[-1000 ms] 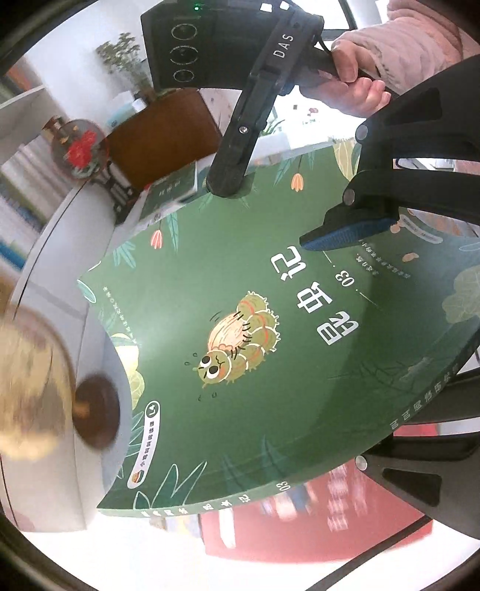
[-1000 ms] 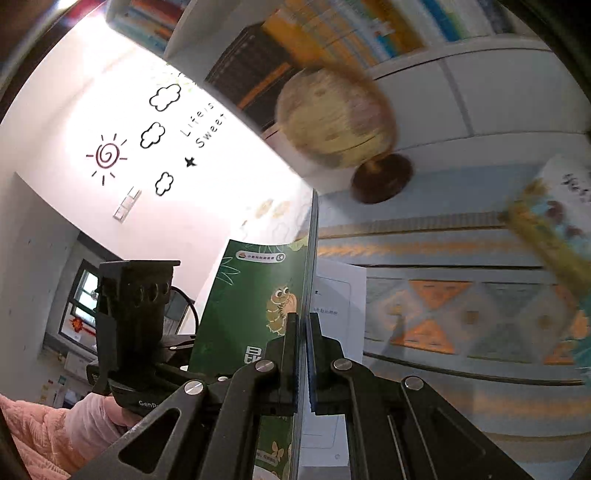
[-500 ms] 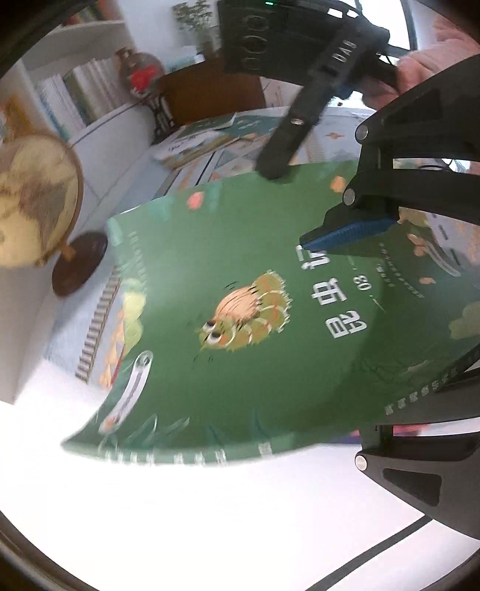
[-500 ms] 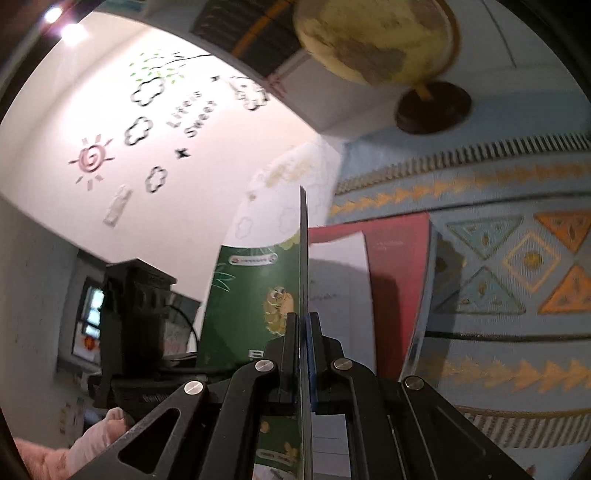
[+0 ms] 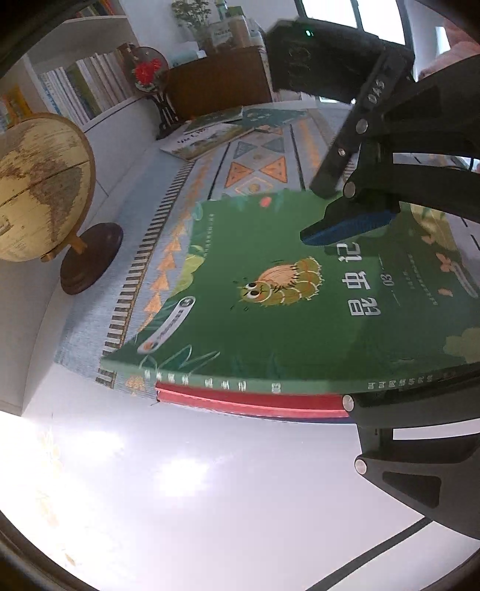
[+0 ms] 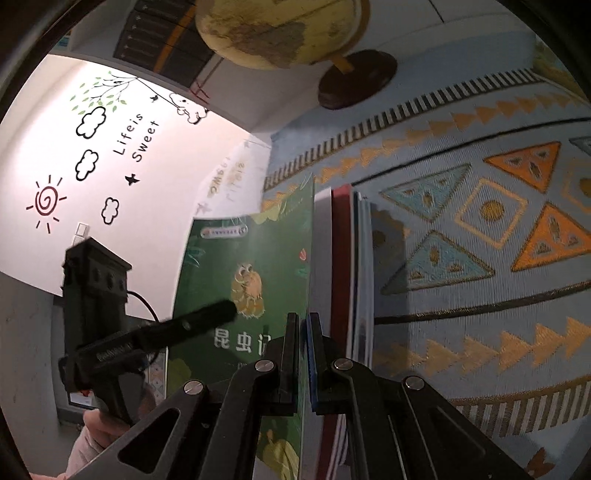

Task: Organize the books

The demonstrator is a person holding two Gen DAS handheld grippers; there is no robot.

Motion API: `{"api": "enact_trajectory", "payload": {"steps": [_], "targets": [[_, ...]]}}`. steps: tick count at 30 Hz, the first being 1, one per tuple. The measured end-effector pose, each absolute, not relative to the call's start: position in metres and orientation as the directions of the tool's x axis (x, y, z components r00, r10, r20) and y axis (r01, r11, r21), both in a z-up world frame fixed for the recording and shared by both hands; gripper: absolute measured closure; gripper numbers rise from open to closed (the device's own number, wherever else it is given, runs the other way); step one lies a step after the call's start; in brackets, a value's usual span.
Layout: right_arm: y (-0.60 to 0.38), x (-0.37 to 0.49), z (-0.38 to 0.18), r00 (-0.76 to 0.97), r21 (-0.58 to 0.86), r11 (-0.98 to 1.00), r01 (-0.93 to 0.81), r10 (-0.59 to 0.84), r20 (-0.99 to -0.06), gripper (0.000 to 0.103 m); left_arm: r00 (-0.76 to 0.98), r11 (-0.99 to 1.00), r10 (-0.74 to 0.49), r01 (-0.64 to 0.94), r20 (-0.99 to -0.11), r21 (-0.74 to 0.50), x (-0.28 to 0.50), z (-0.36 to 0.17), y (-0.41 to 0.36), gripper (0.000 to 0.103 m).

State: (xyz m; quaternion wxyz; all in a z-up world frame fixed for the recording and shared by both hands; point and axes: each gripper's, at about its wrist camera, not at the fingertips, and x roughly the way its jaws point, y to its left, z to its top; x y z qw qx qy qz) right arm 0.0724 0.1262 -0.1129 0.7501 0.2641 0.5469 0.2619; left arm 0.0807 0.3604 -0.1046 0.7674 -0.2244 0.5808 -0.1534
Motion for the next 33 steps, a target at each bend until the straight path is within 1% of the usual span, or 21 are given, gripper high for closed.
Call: {"api": "enact_trajectory", "payload": {"steps": [3,7,10,12,14,17,20,26,28,30,31,33], "targets": [[0.122,0.07,-0.118,0.259,0.689,0.721,-0.078,0.682,-0.684,0.098,0.282,0.844,-0.506,-0.032,-0.815,-0.535,0.081,-0.105,0.366,0.048],[0.112,0.069,-0.114,0.273,0.704,0.708,-0.065,0.691,-0.67,0.098,0.294,0.858,-0.473,-0.059,-0.83,-0.51,0.079,-0.103,0.376,0.048],[0.109,0.069,-0.115,0.271,0.702,0.709,-0.061,0.689,-0.672,0.098,0.308,0.832,-0.496,-0.097,-0.812,-0.546,0.081,-0.105,0.385,0.043],[0.109,0.072,-0.119,0.267,0.697,0.716,-0.051,0.682,-0.681,0.097,0.315,0.836,-0.487,-0.102,-0.815,-0.539,0.083,-0.104,0.386,0.043],[0.109,0.072,-0.121,0.265,0.701,0.712,-0.04,0.684,-0.679,0.097,0.318,0.852,-0.458,-0.111,-0.83,-0.512,0.085,-0.102,0.386,0.043],[0.105,0.07,-0.122,0.267,0.709,0.704,-0.031,0.69,-0.673,0.097,0.315,0.89,-0.377,-0.139,-0.871,-0.435,0.083,-0.098,0.391,0.043],[0.105,0.07,-0.122,0.27,0.707,0.707,-0.036,0.688,-0.674,0.097,0.313,0.867,-0.372,-0.22,-0.874,-0.448,0.074,-0.106,0.414,0.043],[0.101,0.073,-0.121,0.277,0.701,0.712,-0.044,0.683,-0.676,0.097,0.359,0.814,-0.318,-0.371,-0.878,-0.446,0.044,-0.108,0.457,0.043],[0.093,0.073,-0.119,0.288,0.692,0.72,-0.049,0.674,-0.68,0.095,0.371,0.809,-0.294,-0.393,-0.881,-0.436,0.035,-0.105,0.459,0.043],[0.081,0.073,-0.12,0.287,0.697,0.715,-0.054,0.68,-0.675,0.088,0.368,0.817,-0.245,-0.419,-0.897,-0.396,0.026,-0.1,0.458,0.043],[0.076,0.075,-0.121,0.277,0.694,0.718,-0.056,0.679,-0.68,0.087,0.373,0.82,-0.23,-0.423,-0.899,-0.385,0.024,-0.095,0.457,0.043],[0.067,0.08,-0.119,0.257,0.674,0.734,-0.083,0.67,-0.697,0.086,0.406,0.839,-0.177,-0.413,-0.897,-0.353,0.014,-0.073,0.448,0.043]]}}
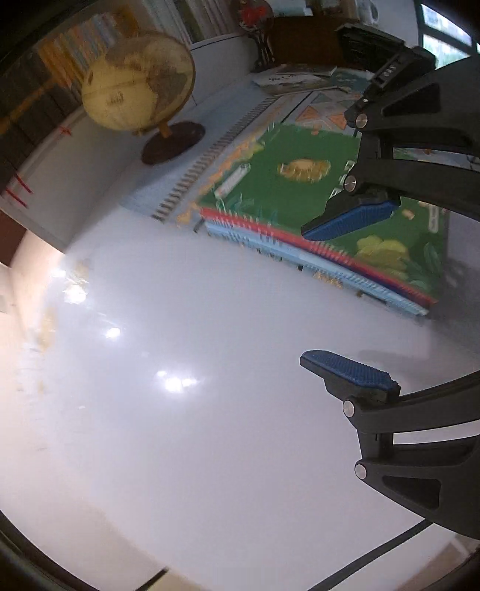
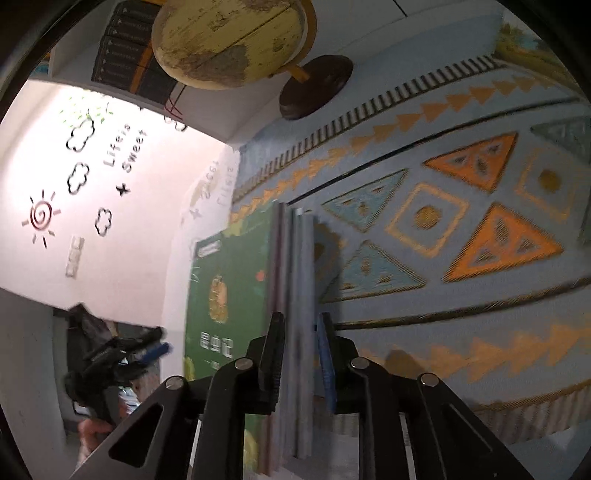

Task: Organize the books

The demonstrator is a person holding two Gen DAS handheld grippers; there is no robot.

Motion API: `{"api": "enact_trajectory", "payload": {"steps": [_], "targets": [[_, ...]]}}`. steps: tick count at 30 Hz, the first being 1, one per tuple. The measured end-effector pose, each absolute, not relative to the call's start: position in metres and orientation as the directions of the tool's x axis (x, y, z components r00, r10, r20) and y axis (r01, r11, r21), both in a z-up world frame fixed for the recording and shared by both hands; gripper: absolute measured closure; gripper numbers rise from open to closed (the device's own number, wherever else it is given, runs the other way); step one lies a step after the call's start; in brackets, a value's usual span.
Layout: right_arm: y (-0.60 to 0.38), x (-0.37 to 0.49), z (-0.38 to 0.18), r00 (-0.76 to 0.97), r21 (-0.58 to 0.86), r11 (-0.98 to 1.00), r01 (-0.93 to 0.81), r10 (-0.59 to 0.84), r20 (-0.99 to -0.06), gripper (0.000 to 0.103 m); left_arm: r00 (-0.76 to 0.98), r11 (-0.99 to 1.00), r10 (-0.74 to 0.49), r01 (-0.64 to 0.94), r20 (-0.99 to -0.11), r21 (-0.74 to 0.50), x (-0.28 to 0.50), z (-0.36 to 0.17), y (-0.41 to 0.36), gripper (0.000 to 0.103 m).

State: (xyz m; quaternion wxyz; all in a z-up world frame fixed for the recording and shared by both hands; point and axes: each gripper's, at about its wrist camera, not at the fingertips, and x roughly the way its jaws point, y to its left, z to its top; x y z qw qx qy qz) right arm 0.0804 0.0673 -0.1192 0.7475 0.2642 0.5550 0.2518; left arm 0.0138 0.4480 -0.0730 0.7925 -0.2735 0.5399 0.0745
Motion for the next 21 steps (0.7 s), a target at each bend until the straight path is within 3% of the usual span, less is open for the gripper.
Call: {"api": "enact_trajectory", "payload": {"steps": [4,8,16,21], "targets": [[0.039,0.086,-0.104,0.298,0.595,0.785,-0.171,0.617,-0.728,0.079,0.441,0.886,-0.111,-0.362,-0.891,-0.29,0.007,-0.032,0.41,0.039],[-0.008,0.078,-0.099,0.336,0.61,0.783,-0.125,0.612,-0.716,0.057,0.501,0.902,-0.149,-0.284,-0.853,-0.325,0.028,-0.013,0.344,0.037],[-0.139,0.059,-0.085,0.375,0.525,0.848,-0.074,0.512,-0.773,0.05,0.423,0.902,-0.347,-0.094,-0.837,-0.422,0.098,-0.042,0.18,0.036],[-0.209,0.051,-0.081,0.434,0.362,0.931,-0.053,0.347,-0.831,0.05,0.342,0.924,-0.377,0.07,-0.861,-0.377,0.126,-0.063,0.074,0.036]]}}
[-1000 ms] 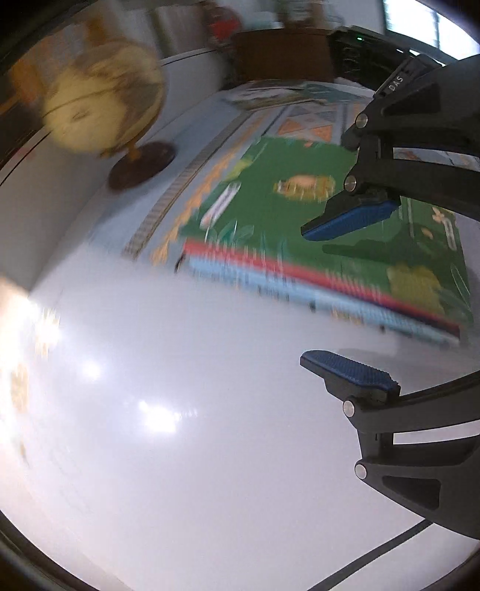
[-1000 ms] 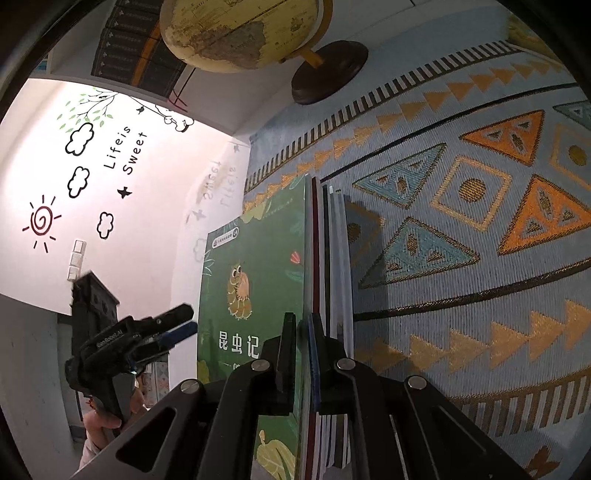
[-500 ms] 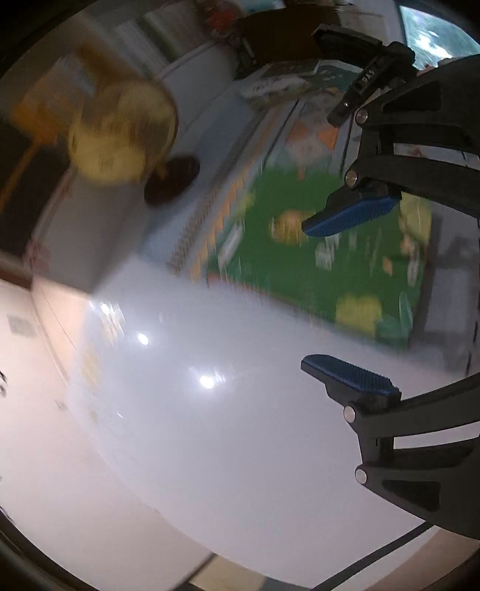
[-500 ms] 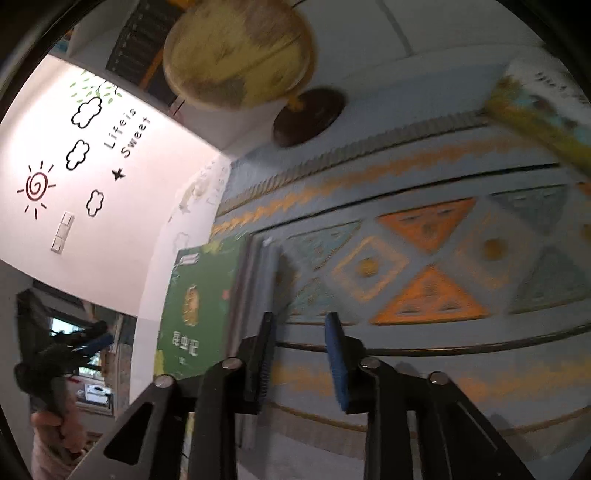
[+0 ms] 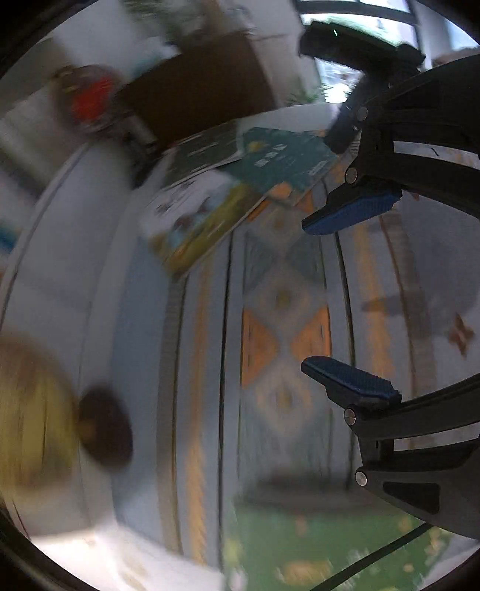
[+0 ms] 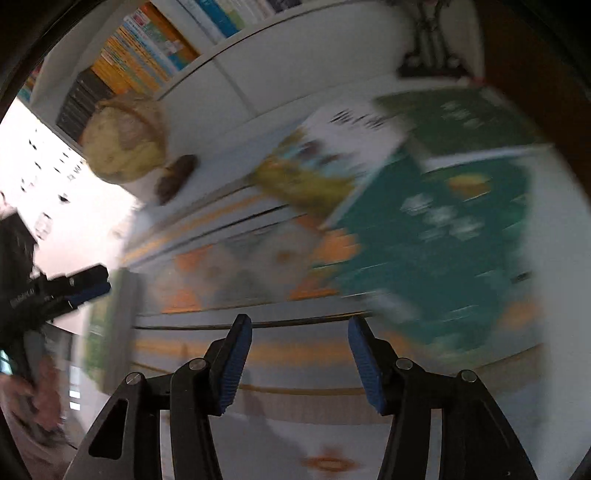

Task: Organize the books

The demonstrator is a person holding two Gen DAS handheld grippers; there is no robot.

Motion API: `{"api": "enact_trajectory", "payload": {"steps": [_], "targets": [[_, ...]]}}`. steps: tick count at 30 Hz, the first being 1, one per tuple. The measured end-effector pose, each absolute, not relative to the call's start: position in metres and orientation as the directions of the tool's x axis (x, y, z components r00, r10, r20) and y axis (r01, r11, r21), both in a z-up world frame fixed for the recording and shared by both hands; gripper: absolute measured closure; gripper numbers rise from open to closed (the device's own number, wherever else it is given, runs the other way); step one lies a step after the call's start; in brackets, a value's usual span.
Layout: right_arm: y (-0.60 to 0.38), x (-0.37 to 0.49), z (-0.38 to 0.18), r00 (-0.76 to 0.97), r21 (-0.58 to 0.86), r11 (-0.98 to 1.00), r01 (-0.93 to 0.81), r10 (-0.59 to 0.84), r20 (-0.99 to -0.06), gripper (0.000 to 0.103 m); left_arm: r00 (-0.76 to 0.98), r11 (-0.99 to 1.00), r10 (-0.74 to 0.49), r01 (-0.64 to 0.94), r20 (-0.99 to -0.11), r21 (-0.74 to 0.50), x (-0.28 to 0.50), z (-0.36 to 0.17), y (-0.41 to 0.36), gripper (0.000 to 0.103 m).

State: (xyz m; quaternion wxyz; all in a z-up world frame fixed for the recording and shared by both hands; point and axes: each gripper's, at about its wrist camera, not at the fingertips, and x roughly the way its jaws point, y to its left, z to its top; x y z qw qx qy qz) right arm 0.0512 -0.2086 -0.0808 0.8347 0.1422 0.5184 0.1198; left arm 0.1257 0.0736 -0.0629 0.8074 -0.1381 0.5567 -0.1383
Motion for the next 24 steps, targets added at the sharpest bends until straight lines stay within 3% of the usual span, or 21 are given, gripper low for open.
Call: {"api": "enact_trajectory", "payload": {"steps": [12,14,17,23,24], "targets": [[-0.344,0.098,-0.088,0.547,0.453,0.874,0.175,0.296,-0.783,0.047,0.234,0.928,-0.343,0.232,-0.91,-0.29,0.249,-0.118,-0.058,0.036],[-0.356,0.114,-0.095,0.554,0.447,0.863,0.234,0.26,-0.791,0.047,0.247,0.931,-0.34,0.224,-0.907,-0.288,0.269,-0.12,-0.069,0.036],[-0.373,0.137,-0.112,0.545,0.54,0.796,0.274,0.334,-0.769,0.047,0.251,0.894,-0.432,0.244,-0.866,-0.375,0.299,-0.118,-0.089,0.036],[-0.373,0.162,-0.12,0.587,0.514,0.796,0.319,0.26,-0.767,0.046,0.269,0.884,-0.402,0.364,-0.875,-0.294,0.368,-0.109,-0.15,0.036],[-0.371,0.165,-0.12,0.596,0.511,0.797,0.322,0.249,-0.763,0.042,0.268,0.879,-0.406,0.377,-0.873,-0.293,0.374,-0.108,-0.157,0.036]]}}
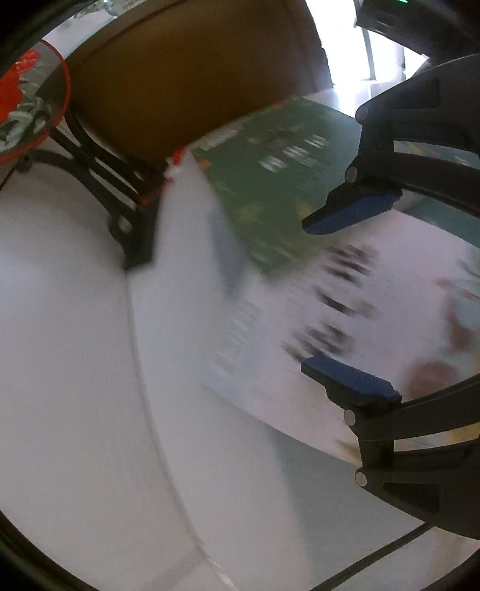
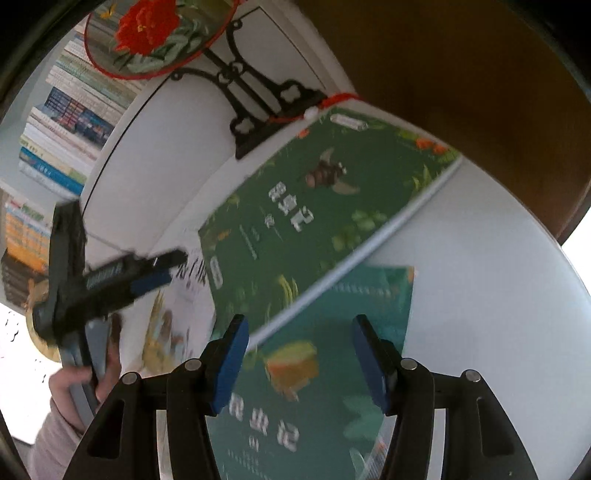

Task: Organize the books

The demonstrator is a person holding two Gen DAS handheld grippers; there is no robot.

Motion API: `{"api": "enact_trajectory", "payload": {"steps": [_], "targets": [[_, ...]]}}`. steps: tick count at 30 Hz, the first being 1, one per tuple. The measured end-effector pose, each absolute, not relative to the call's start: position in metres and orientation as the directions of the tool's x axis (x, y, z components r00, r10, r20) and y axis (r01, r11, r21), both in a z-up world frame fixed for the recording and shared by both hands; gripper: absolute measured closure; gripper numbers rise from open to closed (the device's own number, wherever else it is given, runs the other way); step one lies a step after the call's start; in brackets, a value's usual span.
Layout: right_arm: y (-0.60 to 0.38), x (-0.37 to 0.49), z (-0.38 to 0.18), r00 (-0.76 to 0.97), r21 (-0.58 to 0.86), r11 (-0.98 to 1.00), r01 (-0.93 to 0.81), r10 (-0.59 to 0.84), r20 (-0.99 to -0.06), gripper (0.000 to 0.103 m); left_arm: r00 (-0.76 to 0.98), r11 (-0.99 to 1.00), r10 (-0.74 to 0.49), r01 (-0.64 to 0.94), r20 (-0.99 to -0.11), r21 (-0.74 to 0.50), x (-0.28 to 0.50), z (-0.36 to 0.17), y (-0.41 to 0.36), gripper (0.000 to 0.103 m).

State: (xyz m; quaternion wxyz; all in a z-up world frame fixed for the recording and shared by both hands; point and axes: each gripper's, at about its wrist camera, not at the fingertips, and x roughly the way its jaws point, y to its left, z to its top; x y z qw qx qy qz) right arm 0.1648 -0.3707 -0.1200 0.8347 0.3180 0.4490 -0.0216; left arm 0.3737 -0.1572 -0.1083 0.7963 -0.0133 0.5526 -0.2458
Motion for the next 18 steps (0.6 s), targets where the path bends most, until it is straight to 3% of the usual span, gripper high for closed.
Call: {"api": "enact_trajectory", "payload": {"steps": [2,7,10,18], "targets": [[-0.366,0.168,-0.12,0.62,0.522,0.794,0.311,0.247,-0.745,0.033,0.239,0.856,-0.416,0.429,-0.877,-0.289,0.386,-0.111,-0.181,0.036],[-0.368,0.177,-0.126,0.667,0.556,0.782,0.282,0.257,-0.699,0.027,0.18,0.78,-0.382,0.588,-0.906,-0.212,0.378,-0.115,-0.235,0.032],[-0.37,0.175,-0.126,0.678,0.554,0.789,0.266,0.255,-0.69,0.016,0.164,0.742,-0.343,0.651,-0.925,-0.159,0.357,-0.116,-0.247,0.03],[-0.377,0.162,-0.125,0.647,0.55,0.801,0.237,0.292,-0.704,0.011,0.113,0.755,-0.395,0.605,-0.912,-0.252,0.28,-0.117,-0.201,0.025]]}}
